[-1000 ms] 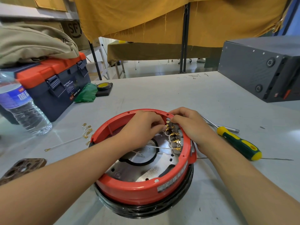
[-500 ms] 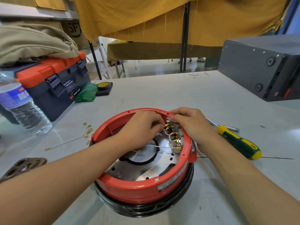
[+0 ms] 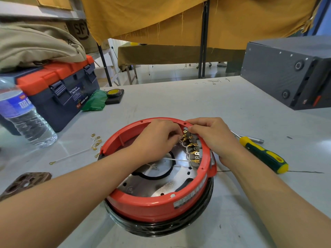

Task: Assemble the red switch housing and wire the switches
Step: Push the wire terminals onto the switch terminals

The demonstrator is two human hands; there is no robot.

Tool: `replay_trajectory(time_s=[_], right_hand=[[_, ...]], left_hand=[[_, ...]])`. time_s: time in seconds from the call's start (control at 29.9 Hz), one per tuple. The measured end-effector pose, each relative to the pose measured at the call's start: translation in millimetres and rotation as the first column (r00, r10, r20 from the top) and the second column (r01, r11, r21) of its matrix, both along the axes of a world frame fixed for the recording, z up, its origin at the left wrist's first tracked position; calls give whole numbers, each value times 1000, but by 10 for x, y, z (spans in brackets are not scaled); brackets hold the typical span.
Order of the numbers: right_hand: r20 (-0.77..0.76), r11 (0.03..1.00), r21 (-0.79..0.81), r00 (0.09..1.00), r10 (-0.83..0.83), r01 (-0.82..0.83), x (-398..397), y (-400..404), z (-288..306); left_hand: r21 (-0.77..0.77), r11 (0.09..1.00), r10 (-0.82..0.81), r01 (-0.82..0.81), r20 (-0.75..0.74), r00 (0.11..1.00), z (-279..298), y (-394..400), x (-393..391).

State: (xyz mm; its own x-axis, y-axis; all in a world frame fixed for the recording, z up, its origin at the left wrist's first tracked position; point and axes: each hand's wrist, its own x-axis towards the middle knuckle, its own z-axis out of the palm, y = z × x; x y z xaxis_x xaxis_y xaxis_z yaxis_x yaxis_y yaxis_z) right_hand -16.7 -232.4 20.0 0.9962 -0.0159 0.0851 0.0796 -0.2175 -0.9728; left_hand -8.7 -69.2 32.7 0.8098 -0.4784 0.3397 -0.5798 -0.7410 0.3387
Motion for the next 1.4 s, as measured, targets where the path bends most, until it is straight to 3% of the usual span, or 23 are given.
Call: replay_trajectory(time_s=[0.27,0.5,0.74,0.87,1.07,1.24,1.4], right_hand=[[-39,998,33,998,54,-53,4,-4,13],[-29,998,39,999,46,-45,27,-18,11],[-21,1000,23,1000,-11,12,42,-21,18],[-32,999,2,998,-52,52,55,-32,23],[-30,999,-14,998,-52,52,75,-65,30],[-22,999,-27,999,-38,37,84,-72,17],[-15,999,-26,999,-29,29,70,-58,28]], left_hand=[[-15,1000,9,-11,-117,993,128,86,19],[-166,979,89,-122,-192,977,307,506,-26],[-394,841,292,-371,-245,924,180,1117,-157],[-438,760,391,-480,-281,876,26,1379,-194],[-263,741,568,-617,-245,786,-393,1539,-209],[-132,803,569,-582,-123,813,-453,1526,-154],[-90,802,584,-590,-88,807,-491,1563,-157]])
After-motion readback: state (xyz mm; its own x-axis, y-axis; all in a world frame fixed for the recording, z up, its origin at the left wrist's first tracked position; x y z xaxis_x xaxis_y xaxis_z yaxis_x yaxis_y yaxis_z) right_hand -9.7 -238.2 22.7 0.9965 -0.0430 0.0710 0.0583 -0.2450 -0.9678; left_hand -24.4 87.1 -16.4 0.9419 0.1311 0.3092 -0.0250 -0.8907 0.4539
